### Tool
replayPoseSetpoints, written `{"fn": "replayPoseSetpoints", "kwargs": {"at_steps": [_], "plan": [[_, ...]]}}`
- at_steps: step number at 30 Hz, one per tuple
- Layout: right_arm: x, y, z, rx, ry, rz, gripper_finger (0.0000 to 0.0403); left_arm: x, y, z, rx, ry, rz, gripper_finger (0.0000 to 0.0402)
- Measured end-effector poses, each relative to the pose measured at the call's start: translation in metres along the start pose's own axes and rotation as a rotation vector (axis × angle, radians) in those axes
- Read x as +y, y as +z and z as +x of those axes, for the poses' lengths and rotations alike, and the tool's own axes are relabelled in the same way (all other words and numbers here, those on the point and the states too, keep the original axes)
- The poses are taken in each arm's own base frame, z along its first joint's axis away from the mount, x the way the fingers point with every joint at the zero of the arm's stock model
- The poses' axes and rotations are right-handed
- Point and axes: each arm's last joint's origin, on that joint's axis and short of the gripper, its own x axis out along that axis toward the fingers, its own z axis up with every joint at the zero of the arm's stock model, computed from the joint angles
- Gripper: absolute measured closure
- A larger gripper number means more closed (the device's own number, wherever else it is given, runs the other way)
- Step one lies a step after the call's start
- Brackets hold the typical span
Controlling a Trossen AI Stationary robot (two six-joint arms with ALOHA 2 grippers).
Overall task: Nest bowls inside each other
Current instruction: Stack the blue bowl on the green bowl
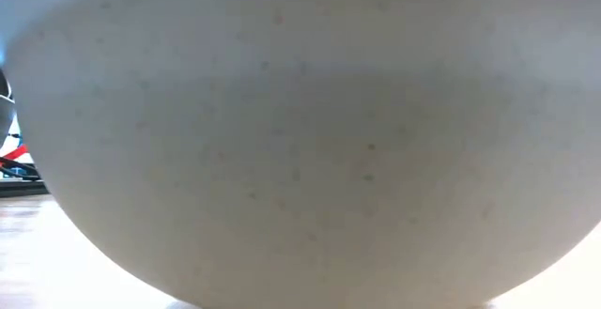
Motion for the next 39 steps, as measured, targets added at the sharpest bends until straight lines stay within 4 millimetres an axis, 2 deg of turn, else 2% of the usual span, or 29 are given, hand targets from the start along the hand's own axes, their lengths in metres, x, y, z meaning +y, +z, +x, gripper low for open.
{"fn": "replayPoseSetpoints", "kwargs": {"at_steps": [5,11,16,20,24,28,33,39], "plan": [[0.000,0.000,0.000,-0.002,-0.010,-0.007,0.0335,0.004,-0.008,0.006,0.013,-0.010,0.007,0.0402],[0.000,-0.001,0.001,0.000,-0.008,0.014,0.0335,0.009,-0.014,0.024,0.038,-0.038,0.051,0.0402],[0.001,-0.004,0.001,0.012,-0.008,0.037,0.0335,0.013,-0.017,0.036,0.124,-0.014,0.072,0.0402],[0.001,-0.007,0.002,0.025,-0.008,0.047,0.0335,0.017,-0.018,0.037,0.143,0.038,0.058,0.0402],[0.002,-0.010,0.003,0.038,-0.006,0.050,0.0335,0.019,-0.017,0.029,0.124,0.089,-0.001,0.0398],[0.002,-0.012,0.004,0.043,-0.005,0.050,0.0335,0.021,-0.016,0.024,0.109,0.122,-0.026,0.0368],[0.002,-0.012,0.004,0.043,-0.006,0.050,0.0335,0.022,-0.016,0.024,0.114,0.134,-0.071,0.0308],[0.003,-0.010,0.004,0.014,-0.004,0.065,0.0335,0.023,-0.017,0.016,0.244,0.241,-0.174,0.0248]]}}
